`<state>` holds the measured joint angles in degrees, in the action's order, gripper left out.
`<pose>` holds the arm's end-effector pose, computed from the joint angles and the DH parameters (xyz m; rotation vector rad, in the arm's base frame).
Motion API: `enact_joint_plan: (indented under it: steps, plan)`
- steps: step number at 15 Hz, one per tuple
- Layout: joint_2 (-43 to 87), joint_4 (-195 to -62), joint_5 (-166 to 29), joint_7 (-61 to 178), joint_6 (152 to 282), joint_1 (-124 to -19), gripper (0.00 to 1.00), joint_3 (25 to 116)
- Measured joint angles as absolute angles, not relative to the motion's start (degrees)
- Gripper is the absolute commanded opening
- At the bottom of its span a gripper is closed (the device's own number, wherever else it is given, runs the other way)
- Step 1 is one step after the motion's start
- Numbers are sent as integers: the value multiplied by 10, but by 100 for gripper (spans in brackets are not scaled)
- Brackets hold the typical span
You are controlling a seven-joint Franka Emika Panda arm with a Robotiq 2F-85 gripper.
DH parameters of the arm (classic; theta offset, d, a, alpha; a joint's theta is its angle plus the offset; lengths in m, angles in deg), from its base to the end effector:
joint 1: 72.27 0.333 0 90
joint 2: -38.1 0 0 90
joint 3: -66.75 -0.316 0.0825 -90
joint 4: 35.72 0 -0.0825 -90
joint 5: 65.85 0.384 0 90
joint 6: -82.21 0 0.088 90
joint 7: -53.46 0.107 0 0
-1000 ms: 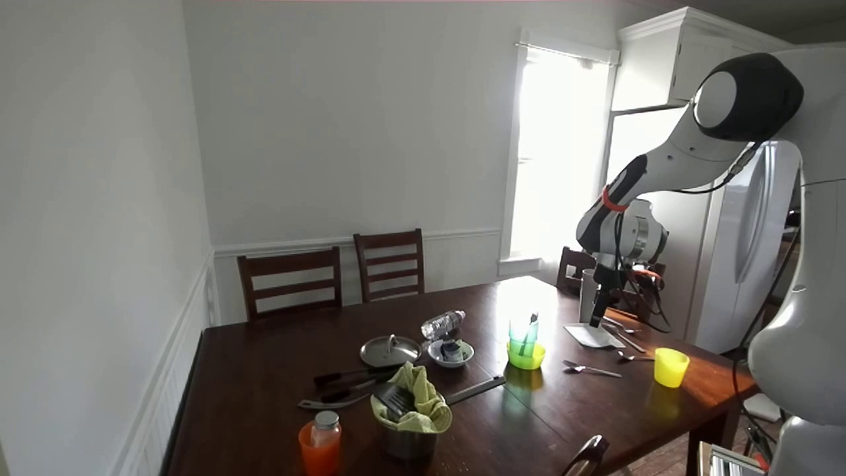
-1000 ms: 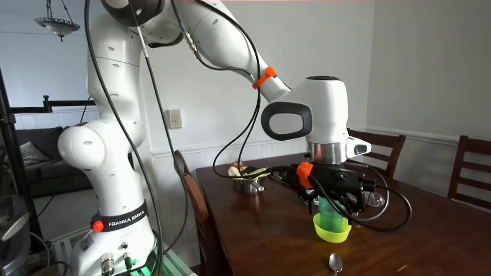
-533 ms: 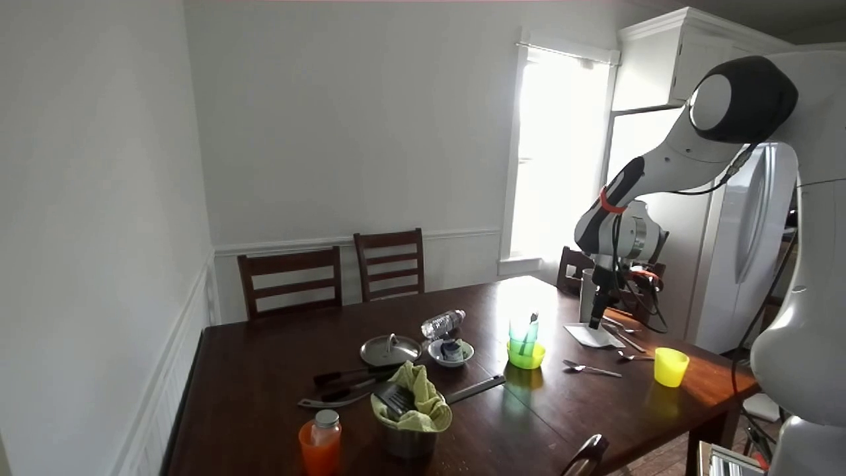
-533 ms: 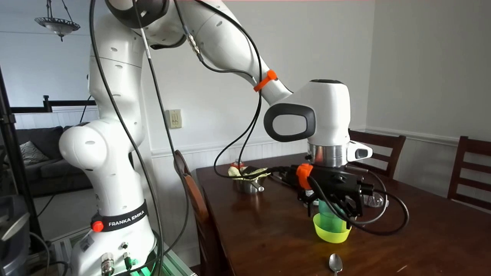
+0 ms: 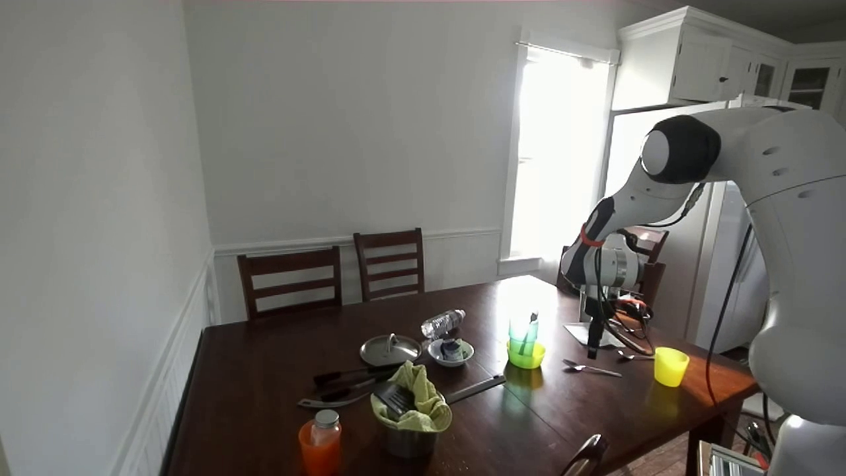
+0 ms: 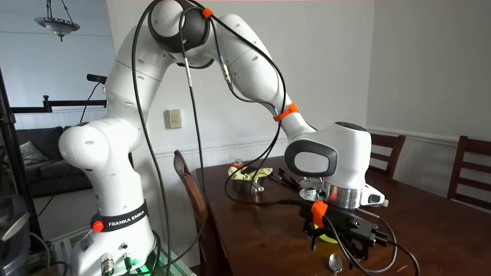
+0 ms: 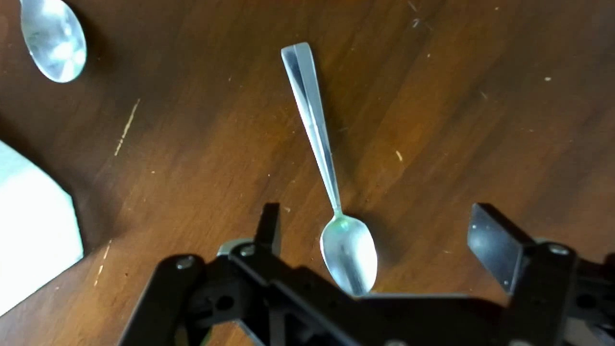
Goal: Put the fork and spoon in the green cup
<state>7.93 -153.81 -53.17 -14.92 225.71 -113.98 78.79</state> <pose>0.3429 -0.4713 0.1742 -3.0728 -0.1491 0.0212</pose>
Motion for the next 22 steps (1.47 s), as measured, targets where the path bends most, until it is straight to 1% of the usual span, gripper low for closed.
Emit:
enact_joint_plan:
  steps: [3,4,5,6,7,8,13,16,18,22]
  plan:
    - [46,-1513,-532,-148,2257,-1144,99,777]
    - [38,-1507,-532,-148,2257,-1146,94,774]
    - [31,-1501,-532,-148,2257,-1149,87,771]
    - [25,-1496,-532,-148,2257,-1151,72,769]
    - [20,-1492,-532,-148,2257,-1153,65,766]
    - [16,-1488,-532,-148,2257,-1155,56,764]
    - [1,-1478,-532,-148,2257,-1159,21,756]
    - [-5,-1472,-533,-149,2257,-1159,2,753]
    - [-6,-1470,-533,-149,2257,-1159,0,752]
    - [-7,-1469,-536,-149,2257,-1159,2,751]
